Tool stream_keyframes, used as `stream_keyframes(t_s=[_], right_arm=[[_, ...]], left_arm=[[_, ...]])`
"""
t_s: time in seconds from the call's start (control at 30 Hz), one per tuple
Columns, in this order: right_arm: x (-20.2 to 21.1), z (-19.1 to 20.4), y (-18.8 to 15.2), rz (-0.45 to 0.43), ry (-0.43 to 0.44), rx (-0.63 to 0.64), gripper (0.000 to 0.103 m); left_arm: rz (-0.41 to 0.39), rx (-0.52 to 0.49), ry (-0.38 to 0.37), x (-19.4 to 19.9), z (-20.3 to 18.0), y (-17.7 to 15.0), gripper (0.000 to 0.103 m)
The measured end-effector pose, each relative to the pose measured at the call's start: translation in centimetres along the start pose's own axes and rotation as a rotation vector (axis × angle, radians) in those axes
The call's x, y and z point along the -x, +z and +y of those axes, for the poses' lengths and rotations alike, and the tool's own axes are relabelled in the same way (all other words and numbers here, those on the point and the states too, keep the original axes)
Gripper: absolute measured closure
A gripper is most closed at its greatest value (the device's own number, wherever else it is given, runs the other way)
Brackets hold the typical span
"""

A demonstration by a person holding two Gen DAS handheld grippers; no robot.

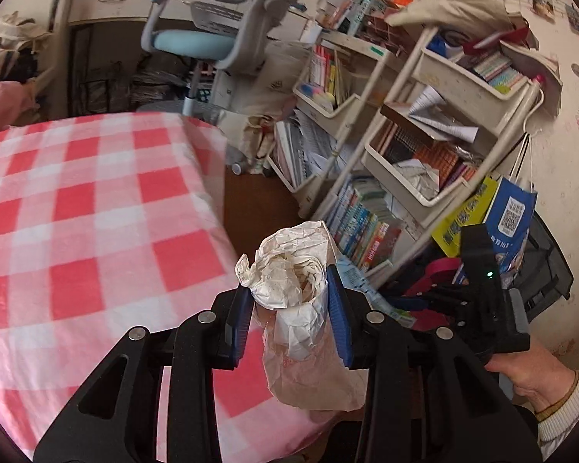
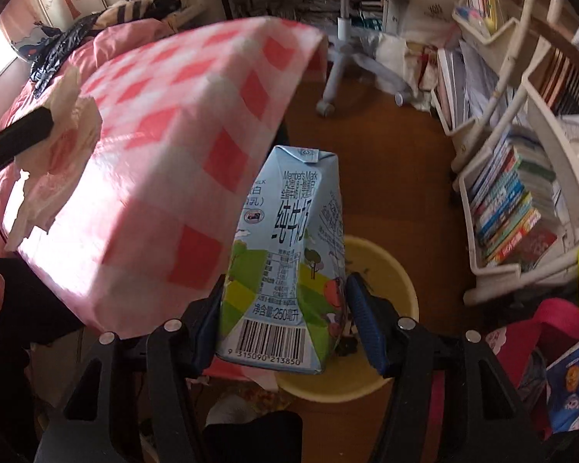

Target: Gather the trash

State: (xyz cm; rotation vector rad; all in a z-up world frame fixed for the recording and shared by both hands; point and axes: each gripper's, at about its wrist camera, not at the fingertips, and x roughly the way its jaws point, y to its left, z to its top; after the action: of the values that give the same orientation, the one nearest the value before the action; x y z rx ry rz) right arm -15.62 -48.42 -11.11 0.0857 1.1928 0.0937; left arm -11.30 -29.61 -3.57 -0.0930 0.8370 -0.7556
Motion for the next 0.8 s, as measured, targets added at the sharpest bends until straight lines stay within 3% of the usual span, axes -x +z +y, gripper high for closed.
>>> stream_keyframes(t_s=[0.07, 0.13, 0.2, 0.3, 0.4, 0.53, 0.63, 0.8], right_arm=[[-1.1, -1.9, -0.9, 0.022, -0.032, -0.062, 0.038], [-0.6, -4.3, -1.0, -0.015, -0.054, -0.172, 0.033], [1.1, -6.2, -0.7, -0.097, -0.081, -0.272, 0.032], [4.7, -6.1, -0.3, -0.258, -0.081, -0.302, 0.029], [7.4, -3.7, 0.6, -0.391, -0.049, -0.261, 0.020], [9.8, 1.4, 2.3, -0.524, 0.020, -0.185, 0.018], [11.1, 5.3, 2.9, -0.641, 0.056, -0.141, 0.011], [10.6, 10.4, 4.9, -0.654, 0.050, -0.072, 0.010]], left_arm=[[0.058, 0.002, -0.012, -3.2, -2.0, -0.9, 0.067], [0.116, -0.016, -0.004, -6.1, -3.5, -1.9, 0.059], [0.151, -0.038, 0.033, -8.2, -4.4, -2.4, 0.049], [0.136, -0.039, 0.080, -8.3, -4.6, -2.1, 0.036], [0.037, -0.049, 0.164, -5.5, -3.7, -1.1, 0.018], [-0.087, -0.077, 0.307, 0.4, -1.1, 1.0, 0.007], [-0.176, -0.082, 0.422, 5.4, 1.6, 1.8, 0.007], [-0.265, -0.041, 0.548, 12.1, 7.4, 2.0, 0.007]])
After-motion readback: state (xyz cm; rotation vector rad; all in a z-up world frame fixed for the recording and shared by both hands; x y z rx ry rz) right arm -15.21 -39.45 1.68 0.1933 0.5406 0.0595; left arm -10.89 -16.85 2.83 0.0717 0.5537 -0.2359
